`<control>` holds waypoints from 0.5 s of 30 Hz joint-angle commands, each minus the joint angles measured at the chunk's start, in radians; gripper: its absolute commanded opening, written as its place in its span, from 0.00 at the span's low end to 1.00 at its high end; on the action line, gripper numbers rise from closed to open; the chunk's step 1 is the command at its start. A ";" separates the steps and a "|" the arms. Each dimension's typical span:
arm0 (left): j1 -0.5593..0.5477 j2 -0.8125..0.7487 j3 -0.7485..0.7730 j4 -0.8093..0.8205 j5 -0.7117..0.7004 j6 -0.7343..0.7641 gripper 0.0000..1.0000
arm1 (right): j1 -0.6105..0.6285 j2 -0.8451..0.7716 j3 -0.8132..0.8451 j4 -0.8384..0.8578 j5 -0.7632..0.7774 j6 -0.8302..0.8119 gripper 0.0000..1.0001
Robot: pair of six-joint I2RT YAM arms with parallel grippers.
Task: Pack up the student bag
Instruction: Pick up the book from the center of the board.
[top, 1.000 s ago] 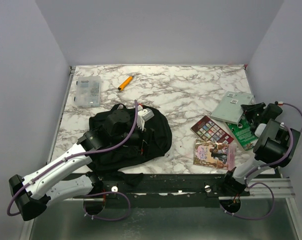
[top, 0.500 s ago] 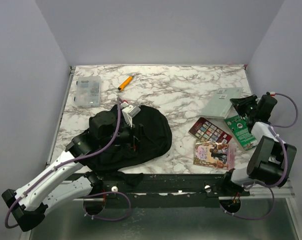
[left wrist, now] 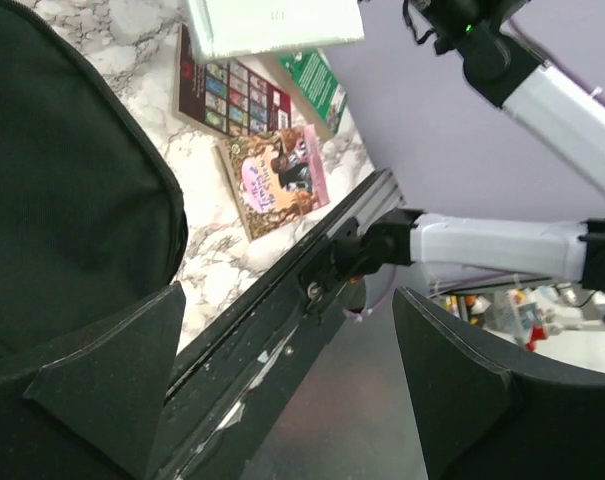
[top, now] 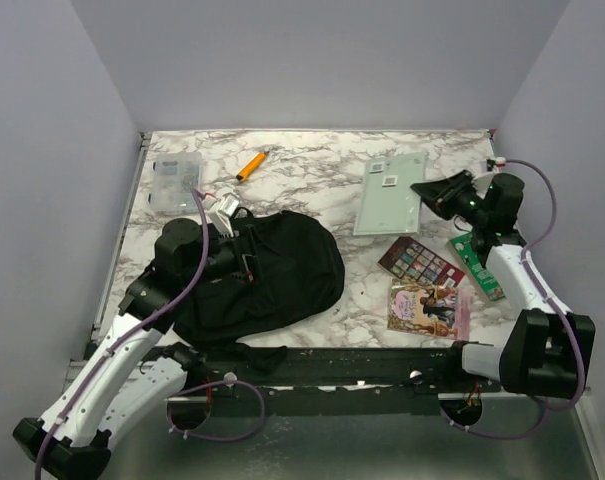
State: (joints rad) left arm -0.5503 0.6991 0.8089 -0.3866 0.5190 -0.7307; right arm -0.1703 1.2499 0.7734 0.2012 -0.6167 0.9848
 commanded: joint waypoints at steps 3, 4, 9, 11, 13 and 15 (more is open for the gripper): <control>0.196 0.030 -0.076 0.189 0.239 -0.171 0.88 | 0.261 -0.076 0.012 0.197 -0.160 0.193 0.00; 0.224 0.032 -0.090 0.207 0.253 -0.195 0.88 | 0.296 -0.080 0.001 0.231 -0.157 0.230 0.01; 0.297 0.023 -0.174 0.325 0.297 -0.313 0.89 | 0.489 -0.065 -0.036 0.393 -0.135 0.356 0.00; 0.302 0.007 -0.207 0.381 0.299 -0.366 0.89 | 0.546 -0.057 -0.040 0.433 -0.119 0.383 0.00; 0.303 -0.009 -0.229 0.406 0.291 -0.393 0.89 | 0.589 -0.048 -0.040 0.473 -0.111 0.408 0.01; 0.303 -0.030 -0.250 0.416 0.285 -0.415 0.88 | 0.625 -0.037 -0.039 0.516 -0.102 0.435 0.00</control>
State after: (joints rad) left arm -0.2543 0.7185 0.5964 -0.0860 0.7624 -1.0431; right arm 0.4026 1.2129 0.7250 0.4927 -0.7185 1.2911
